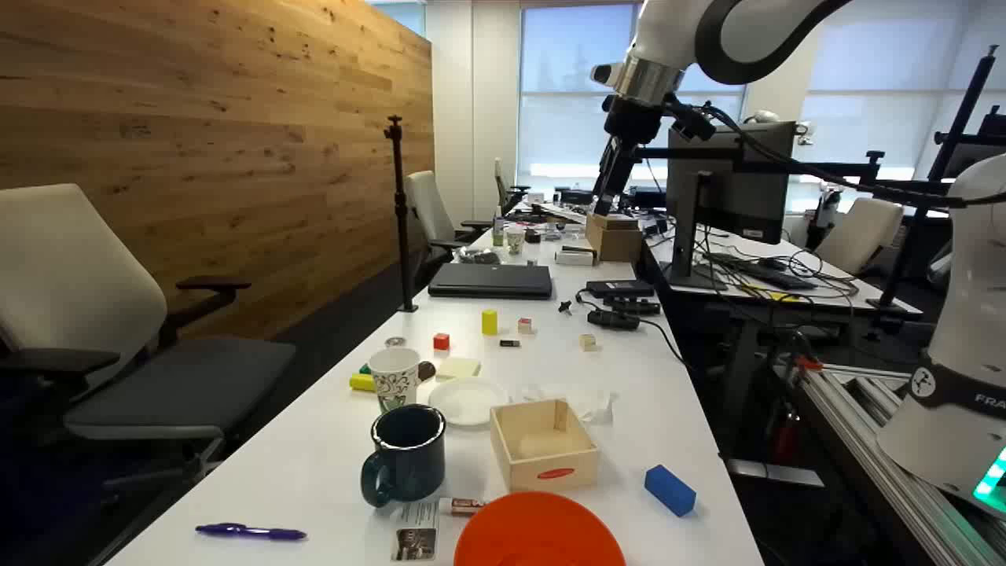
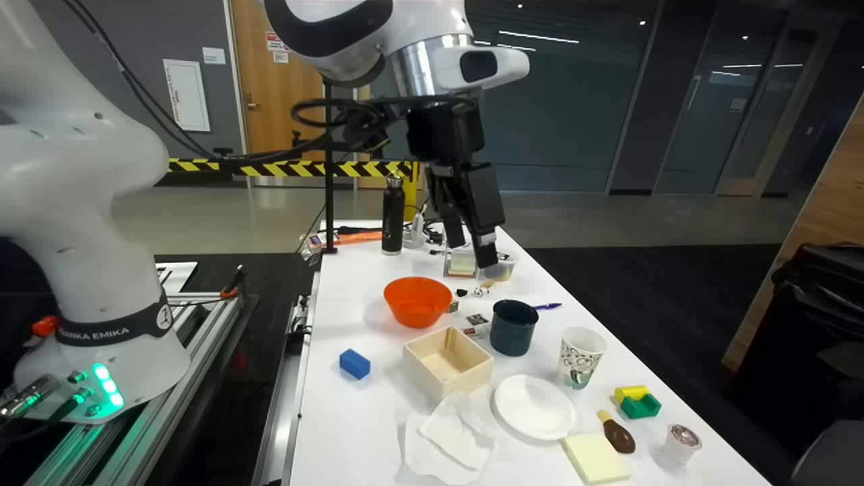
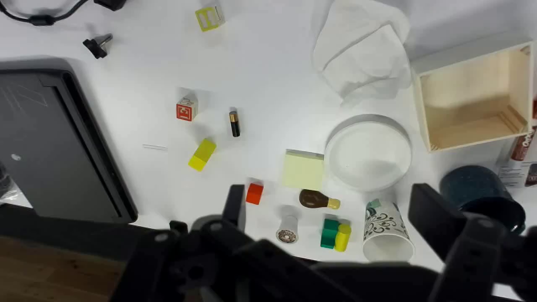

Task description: Place the yellow block on its side.

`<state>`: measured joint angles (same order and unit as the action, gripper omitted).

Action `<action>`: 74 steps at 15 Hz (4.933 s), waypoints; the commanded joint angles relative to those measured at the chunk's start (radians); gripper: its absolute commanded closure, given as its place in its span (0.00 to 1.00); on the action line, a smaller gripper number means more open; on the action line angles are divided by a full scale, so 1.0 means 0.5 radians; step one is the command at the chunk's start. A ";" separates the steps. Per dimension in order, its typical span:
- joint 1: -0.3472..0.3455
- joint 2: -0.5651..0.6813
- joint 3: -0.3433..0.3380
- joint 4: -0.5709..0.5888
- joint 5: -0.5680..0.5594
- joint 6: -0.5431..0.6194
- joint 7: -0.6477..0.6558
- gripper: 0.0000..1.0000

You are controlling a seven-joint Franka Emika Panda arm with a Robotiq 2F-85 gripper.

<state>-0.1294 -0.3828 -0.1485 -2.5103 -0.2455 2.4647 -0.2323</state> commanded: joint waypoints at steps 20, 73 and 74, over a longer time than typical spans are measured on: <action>-0.022 0.699 -0.003 0.575 0.140 -0.088 0.282 0.00; -0.366 2.675 -0.113 2.602 0.802 -0.376 1.515 0.00; -0.364 2.676 -0.116 2.603 0.803 -0.376 1.525 0.00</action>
<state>-0.3114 0.9550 -0.2068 -1.2086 0.1558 2.2766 0.5302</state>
